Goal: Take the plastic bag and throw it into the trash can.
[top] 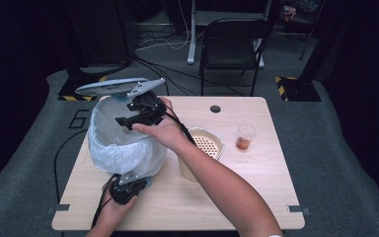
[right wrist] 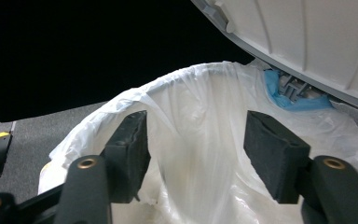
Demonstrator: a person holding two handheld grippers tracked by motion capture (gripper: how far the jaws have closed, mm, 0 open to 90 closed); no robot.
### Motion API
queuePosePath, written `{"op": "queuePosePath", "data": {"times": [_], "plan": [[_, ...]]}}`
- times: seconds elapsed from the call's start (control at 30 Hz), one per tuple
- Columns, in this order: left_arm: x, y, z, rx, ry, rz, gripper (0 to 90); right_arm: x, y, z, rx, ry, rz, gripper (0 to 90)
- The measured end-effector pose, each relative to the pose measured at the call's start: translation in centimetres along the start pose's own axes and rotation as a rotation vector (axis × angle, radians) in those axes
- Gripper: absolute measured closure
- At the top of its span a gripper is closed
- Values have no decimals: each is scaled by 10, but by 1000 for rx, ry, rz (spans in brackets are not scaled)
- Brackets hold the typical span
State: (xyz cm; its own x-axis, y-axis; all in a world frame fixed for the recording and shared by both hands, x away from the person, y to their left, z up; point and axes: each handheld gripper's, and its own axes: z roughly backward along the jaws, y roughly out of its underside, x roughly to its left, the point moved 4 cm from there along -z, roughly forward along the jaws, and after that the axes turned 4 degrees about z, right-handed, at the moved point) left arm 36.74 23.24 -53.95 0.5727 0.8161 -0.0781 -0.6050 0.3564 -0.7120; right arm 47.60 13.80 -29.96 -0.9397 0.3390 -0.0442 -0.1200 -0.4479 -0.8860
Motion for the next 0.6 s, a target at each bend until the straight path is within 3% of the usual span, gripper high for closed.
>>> {"op": "queuePosePath", "data": {"times": [0.2,0.4,0.47,0.6], "plan": [[0,0,0,0,0,1,900,0,1,12,-26,-3,-11,358],[0,-1,-1,-12,7,-6,900,-6,10,41,-40,6,-7,422],[-2,-1,-2,-30,7,31,900,-10,15,51,-38,25,-2,438],[-2,-1,-1,-21,5,26,900,-21,26,65,-27,71,-15,452]]}}
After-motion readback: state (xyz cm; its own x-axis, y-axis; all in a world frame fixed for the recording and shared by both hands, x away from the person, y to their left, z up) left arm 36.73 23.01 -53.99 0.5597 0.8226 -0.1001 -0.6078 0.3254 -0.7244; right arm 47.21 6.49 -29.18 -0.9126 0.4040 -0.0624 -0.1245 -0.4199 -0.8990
